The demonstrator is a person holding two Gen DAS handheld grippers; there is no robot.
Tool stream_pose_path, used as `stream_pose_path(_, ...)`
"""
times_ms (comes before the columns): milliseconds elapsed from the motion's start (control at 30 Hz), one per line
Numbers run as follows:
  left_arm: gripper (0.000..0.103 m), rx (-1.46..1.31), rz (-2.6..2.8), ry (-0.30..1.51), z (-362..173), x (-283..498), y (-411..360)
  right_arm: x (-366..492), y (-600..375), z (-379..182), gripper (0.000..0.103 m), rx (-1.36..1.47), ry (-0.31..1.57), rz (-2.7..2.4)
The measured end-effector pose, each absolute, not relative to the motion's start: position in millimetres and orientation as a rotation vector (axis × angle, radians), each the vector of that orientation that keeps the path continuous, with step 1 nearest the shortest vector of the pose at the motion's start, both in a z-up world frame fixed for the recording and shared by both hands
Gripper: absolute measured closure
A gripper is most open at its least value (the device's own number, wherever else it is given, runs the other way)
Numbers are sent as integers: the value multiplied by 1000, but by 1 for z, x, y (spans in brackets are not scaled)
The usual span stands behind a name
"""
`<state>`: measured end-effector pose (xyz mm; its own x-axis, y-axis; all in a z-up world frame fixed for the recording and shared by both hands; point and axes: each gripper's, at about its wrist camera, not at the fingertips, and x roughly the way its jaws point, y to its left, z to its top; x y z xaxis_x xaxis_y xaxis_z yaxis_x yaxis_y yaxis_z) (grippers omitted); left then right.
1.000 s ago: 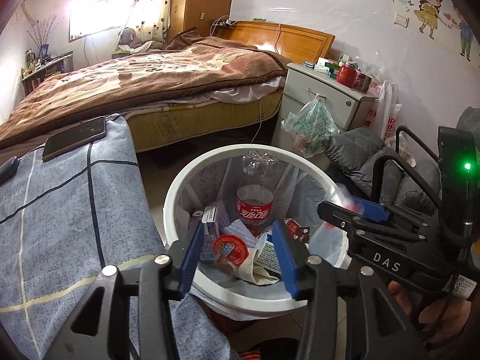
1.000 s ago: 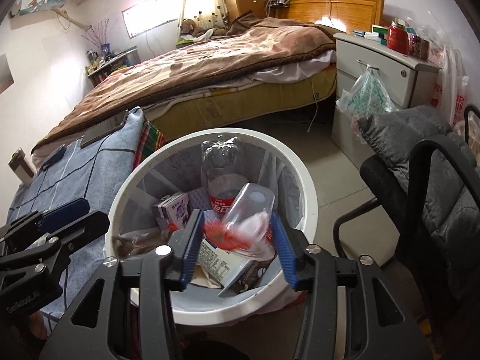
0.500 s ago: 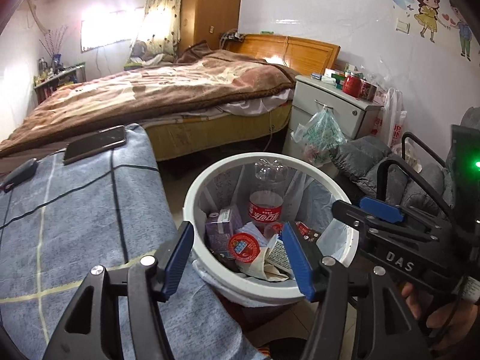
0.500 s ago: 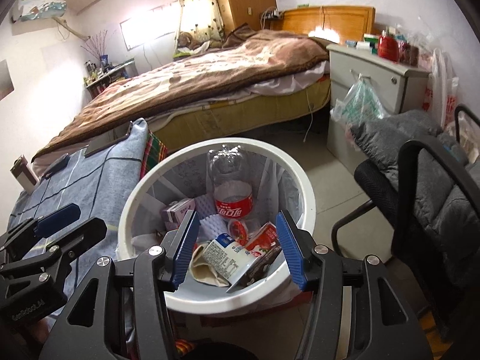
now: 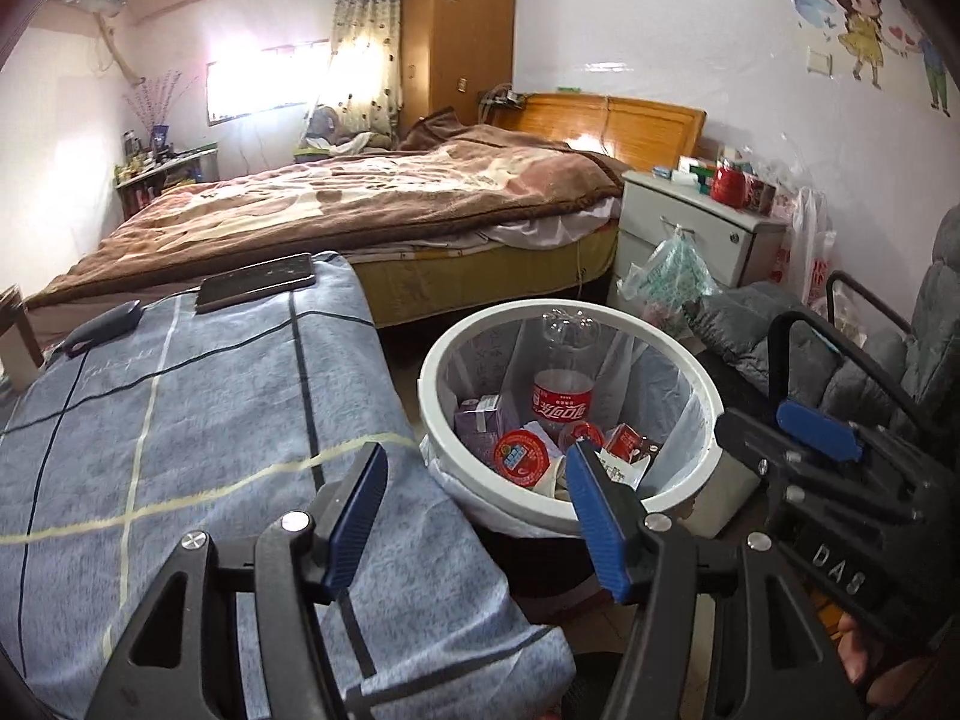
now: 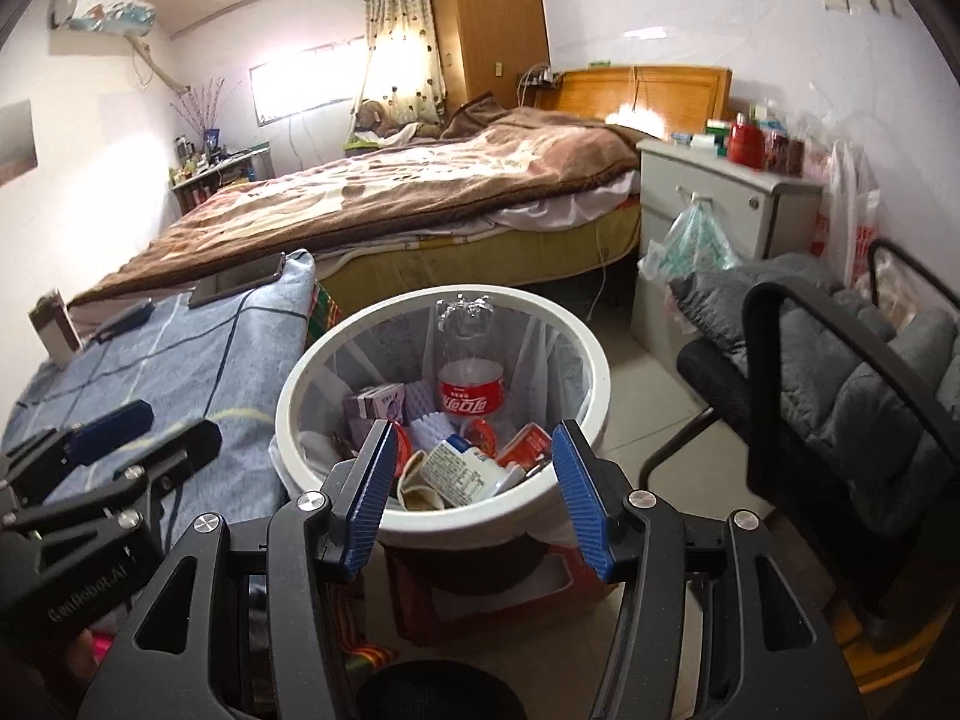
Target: Collect trash
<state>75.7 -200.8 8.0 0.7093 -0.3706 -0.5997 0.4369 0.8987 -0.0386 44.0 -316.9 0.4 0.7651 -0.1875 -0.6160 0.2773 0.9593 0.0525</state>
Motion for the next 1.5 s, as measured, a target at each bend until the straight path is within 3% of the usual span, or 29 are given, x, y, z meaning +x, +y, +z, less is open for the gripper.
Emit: stream_pose_path(1500,39,92,-388,590,13,60,-187,30,-294,4,48,152,635,-263)
